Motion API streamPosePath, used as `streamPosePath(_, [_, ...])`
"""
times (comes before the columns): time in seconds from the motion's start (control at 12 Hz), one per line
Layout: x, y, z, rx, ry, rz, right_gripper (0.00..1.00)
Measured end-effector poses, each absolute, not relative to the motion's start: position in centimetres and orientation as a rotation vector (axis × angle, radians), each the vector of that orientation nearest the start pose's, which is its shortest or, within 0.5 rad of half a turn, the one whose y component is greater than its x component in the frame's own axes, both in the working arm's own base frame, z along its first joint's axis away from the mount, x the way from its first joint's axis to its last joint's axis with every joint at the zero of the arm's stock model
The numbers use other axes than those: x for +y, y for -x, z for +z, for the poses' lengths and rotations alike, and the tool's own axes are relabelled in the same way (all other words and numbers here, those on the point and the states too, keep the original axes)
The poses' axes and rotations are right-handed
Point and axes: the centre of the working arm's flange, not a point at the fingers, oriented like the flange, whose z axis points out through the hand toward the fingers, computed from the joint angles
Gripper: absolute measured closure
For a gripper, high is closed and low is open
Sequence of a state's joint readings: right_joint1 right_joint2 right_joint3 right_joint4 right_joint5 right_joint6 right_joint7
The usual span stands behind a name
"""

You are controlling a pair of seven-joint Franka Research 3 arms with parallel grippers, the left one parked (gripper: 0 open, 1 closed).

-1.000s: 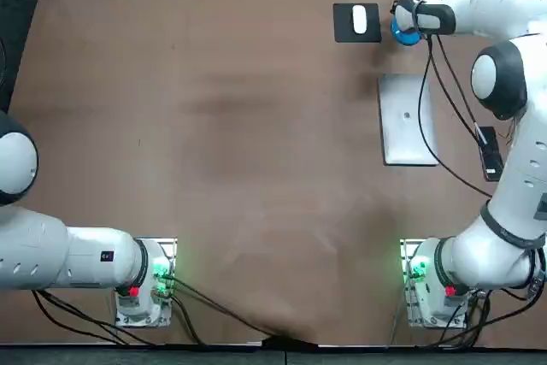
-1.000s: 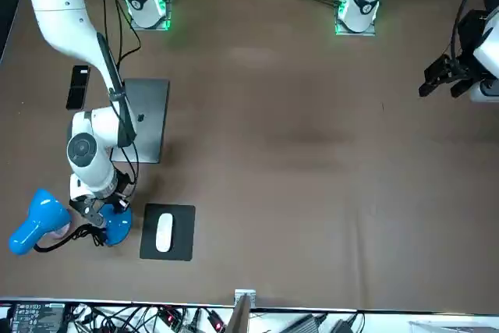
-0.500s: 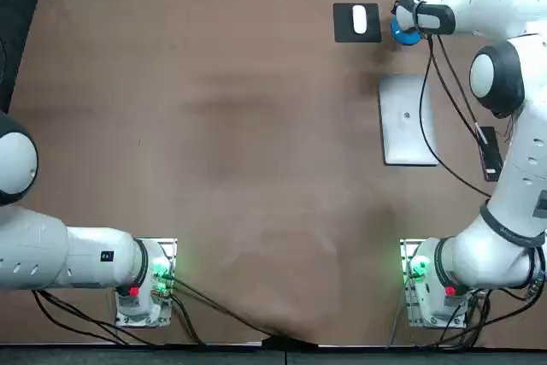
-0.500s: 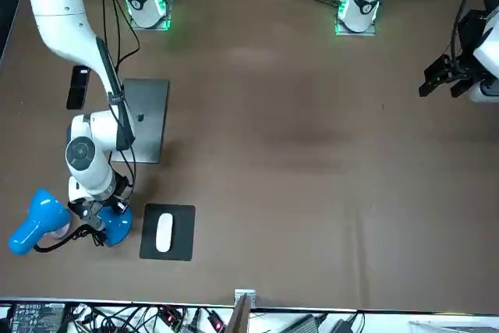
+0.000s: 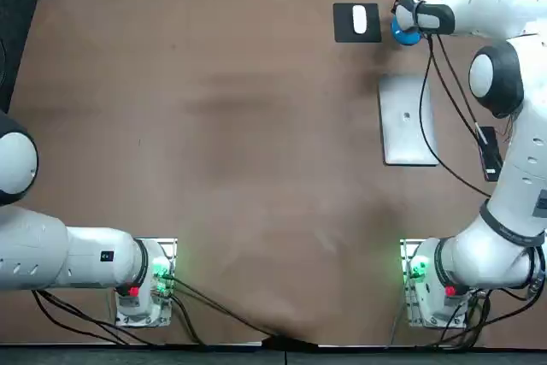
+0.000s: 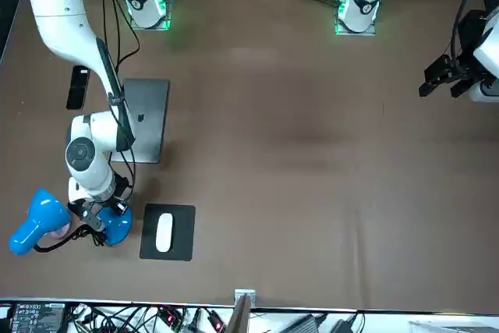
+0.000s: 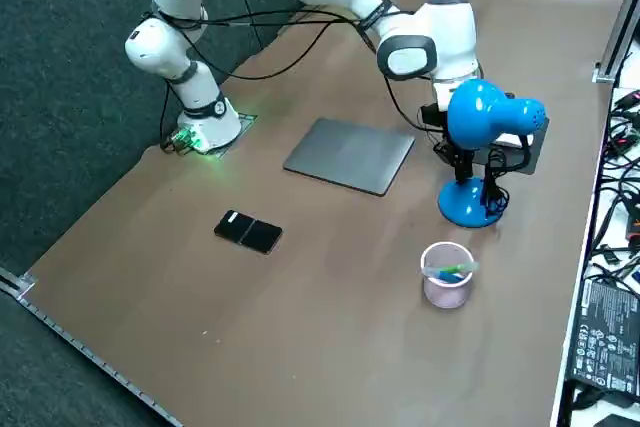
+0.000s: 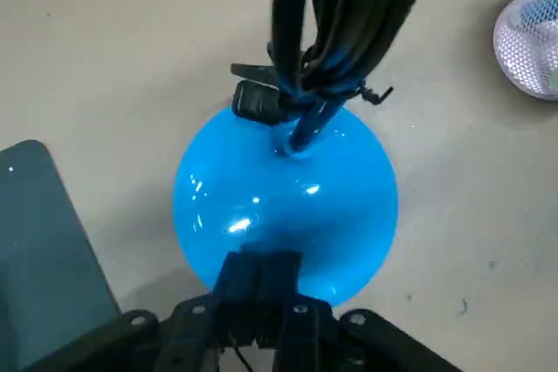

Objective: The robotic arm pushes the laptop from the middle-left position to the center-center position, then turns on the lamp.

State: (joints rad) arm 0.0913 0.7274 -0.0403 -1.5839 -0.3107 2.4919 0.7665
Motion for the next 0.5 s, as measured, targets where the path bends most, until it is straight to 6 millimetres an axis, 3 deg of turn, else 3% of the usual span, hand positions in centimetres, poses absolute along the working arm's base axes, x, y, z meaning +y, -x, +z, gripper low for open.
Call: streamPosePath(0.5, [3.81, -71.77, 22.51, 0.767, 3.159, -0.438, 0.98])
